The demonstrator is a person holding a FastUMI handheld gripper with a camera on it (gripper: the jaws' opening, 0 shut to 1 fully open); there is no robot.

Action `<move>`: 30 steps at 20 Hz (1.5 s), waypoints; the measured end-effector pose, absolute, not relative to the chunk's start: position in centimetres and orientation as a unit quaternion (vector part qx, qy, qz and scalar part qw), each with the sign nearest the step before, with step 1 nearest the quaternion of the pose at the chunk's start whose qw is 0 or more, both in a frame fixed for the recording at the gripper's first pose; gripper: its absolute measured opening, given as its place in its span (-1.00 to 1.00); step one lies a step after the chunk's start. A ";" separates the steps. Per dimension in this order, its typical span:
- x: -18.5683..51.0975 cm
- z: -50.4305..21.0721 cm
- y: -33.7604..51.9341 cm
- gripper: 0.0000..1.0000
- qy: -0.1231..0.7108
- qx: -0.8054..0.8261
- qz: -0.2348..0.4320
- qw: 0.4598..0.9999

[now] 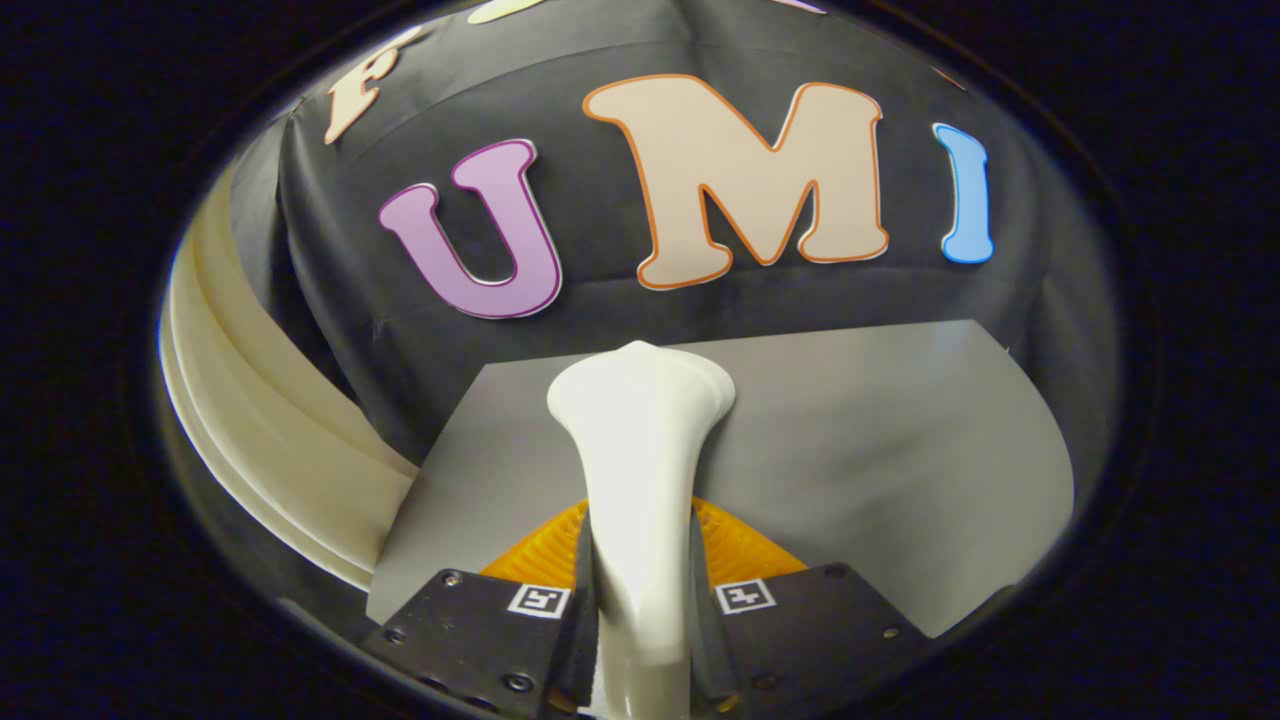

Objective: Iron the clothes twice with a garment steamer, once on the left side and once on the right side.

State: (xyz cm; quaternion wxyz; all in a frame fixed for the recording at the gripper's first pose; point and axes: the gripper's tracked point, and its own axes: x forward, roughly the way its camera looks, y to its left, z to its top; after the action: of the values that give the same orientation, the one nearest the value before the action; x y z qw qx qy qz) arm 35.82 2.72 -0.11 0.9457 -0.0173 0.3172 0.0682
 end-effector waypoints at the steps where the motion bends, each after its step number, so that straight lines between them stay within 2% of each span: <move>1: 35.8 0.4 2.6 -0.19 0.301 -0.013 0.066 0.951; 12: 29.7 5.8 2.6 -0.34 0.181 -0.023 0.111 0.977; 22: 20.6 8.4 3.6 -0.37 0.119 0.002 0.082 0.989; 30: 14.1 9.1 10.0 -0.37 0.078 -0.001 0.065 0.995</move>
State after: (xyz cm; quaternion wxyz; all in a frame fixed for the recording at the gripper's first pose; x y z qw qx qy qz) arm 14.11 9.95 9.09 0.9948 -0.0007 0.0784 0.0652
